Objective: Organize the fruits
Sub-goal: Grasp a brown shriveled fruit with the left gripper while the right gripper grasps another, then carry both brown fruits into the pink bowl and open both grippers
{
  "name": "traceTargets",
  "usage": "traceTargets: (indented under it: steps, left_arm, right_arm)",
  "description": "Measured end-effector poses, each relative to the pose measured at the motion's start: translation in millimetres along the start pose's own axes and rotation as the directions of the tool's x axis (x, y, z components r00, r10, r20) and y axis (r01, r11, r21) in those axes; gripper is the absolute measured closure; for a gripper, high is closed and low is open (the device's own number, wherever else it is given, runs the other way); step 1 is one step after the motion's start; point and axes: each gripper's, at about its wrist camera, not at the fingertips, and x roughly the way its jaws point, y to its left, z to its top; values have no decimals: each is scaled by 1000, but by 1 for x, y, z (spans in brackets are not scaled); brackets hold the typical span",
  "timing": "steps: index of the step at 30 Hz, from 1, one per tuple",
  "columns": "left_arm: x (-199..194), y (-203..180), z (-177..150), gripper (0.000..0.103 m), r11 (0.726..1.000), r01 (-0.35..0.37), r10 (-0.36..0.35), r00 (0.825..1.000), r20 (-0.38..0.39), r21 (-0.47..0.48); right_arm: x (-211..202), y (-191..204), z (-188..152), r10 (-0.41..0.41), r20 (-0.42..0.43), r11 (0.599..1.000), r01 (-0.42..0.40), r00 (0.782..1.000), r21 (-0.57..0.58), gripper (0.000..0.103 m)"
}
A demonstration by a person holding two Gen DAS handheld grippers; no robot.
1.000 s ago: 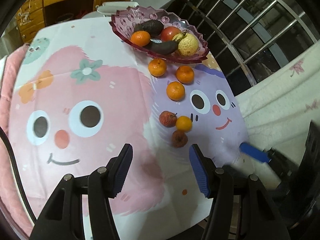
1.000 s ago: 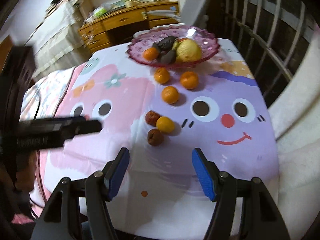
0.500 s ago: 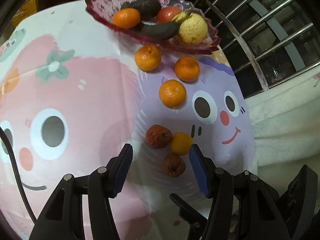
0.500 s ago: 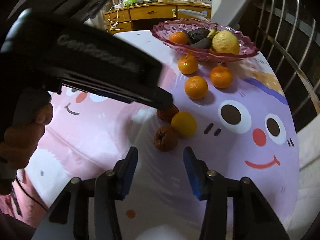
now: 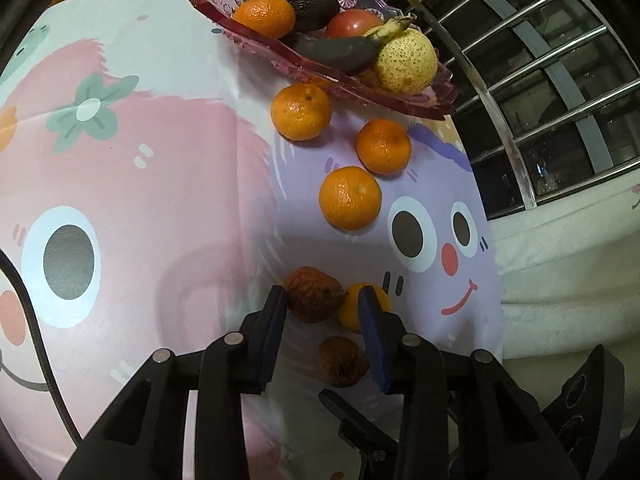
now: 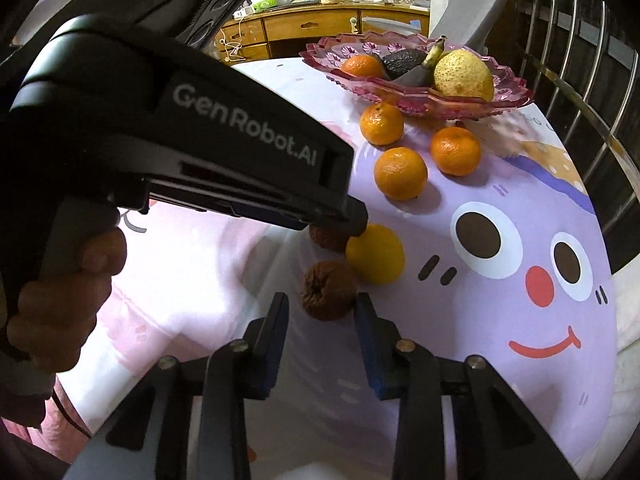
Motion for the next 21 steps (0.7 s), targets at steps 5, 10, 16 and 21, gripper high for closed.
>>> traceTargets:
  steps: [5,10,16,21]
  left_arm:
    - [1,5,0,78,1000,4,-4,1000,4,-15]
    - [1,5,0,80,1000,9,-9,1000,9,-18]
    - [-6,5,-2,81,999,1,0,1000,25,-37]
    - [-27,5,-1,81,998,-3,7,998,62,-60]
  right_arm:
    - [2,-4,2,6,0,1000,-6,1000,4,75]
    - [4,-4,6,10,-14,1000,-10,1000,-16,77]
    - [1,-8,11,61,-38,998,-61,997,-12,79]
    - [-10,-9,14,124,-47,992,-125,991,-18,79]
